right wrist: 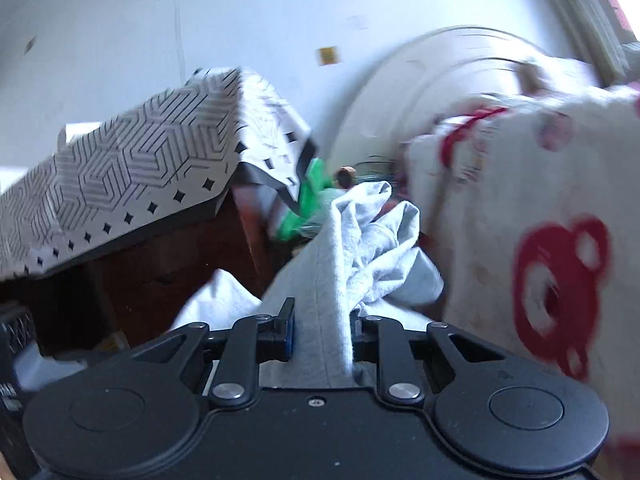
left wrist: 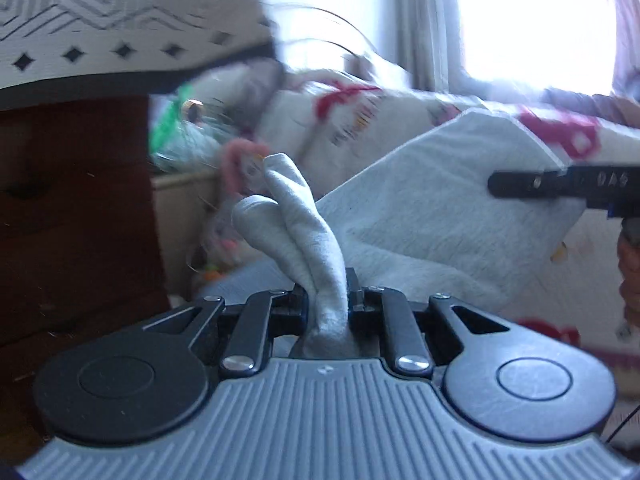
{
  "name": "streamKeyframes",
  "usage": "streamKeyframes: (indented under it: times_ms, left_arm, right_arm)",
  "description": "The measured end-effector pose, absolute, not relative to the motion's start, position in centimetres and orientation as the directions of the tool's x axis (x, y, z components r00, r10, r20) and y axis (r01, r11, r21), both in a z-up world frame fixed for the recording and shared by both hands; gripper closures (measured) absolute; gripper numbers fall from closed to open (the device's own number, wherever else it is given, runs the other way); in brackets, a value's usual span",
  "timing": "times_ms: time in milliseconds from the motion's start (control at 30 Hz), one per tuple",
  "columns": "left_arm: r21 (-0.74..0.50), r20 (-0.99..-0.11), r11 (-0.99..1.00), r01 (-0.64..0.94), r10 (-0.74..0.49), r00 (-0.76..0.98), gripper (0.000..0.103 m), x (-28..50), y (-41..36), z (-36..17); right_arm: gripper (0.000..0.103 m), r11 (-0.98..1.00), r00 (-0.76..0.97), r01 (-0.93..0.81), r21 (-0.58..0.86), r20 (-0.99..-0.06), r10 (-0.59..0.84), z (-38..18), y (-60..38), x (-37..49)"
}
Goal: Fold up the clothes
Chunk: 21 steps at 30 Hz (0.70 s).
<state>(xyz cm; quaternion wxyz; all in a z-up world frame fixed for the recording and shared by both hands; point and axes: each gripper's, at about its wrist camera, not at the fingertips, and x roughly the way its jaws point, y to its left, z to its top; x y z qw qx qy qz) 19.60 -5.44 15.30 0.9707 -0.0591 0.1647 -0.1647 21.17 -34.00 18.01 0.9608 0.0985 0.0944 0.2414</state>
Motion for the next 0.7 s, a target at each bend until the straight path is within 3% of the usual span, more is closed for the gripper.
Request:
streamKeyframes:
  times_ms: [67, 133, 233, 367, 433, 467, 567, 700]
  left_arm:
    - [-0.216, -0.289, 0.942, 0.256, -0.312, 0.905, 0.088, 22.1, -4.4, 15.3]
    - [-0.262, -0.28, 0.941, 0.212, -0.285, 0.917, 0.087, 24.6, -3.3, 15.3]
    - [-0.314, -0.443, 0.94, 0.129, -0.266, 0.856, 0.088, 28.7, -3.8, 11.3]
    - [-0.303, -0.37, 0.942, 0.146, -0.257, 0.893, 0.087, 28.8, -3.8, 9.5]
    - [-0.304, -0.36, 0.94, 0.156, -0.264, 0.895, 0.087, 29.4, -3.7, 9.3]
    - [-0.315, -0.356, 0.936, 0.157, -0.27, 0.895, 0.087, 29.6, -3.5, 9.2]
    - [-0.353, -0.349, 0.924, 0.149, -0.277, 0.895, 0.087, 28.9, -2.9, 8.9]
    - [-0.394, -0.348, 0.909, 0.138, -0.286, 0.893, 0.084, 28.4, -2.8, 8.6]
  right_arm:
    - [0.077, 0.848, 0.853, -0.455, 0.27, -0.141, 0.503, 17.1, -34.6, 26.4]
    - [0.07, 0.854, 0.874, -0.369, 0.366, -0.176, 0.453, 14.3, -35.3, 31.3]
    - [0.07, 0.848, 0.891, -0.229, 0.478, -0.248, 0.381, 9.2, -36.2, 35.7]
    - [0.068, 0.677, 0.916, -0.201, 0.708, -0.109, 0.386, 5.5, -38.1, 34.9]
    - [0.05, 0.675, 0.932, -0.154, 0.722, -0.121, 0.342, 5.4, -38.3, 33.6]
    - [0.048, 0.698, 0.939, -0.142, 0.701, -0.128, 0.32, 5.7, -38.4, 32.7]
    - [0.048, 0.701, 0.939, -0.137, 0.7, -0.132, 0.316, 6.6, -39.4, 29.7]
    - [0.048, 0.416, 0.915, -0.124, 0.901, -0.058, 0.399, 4.3, -42.7, 27.4]
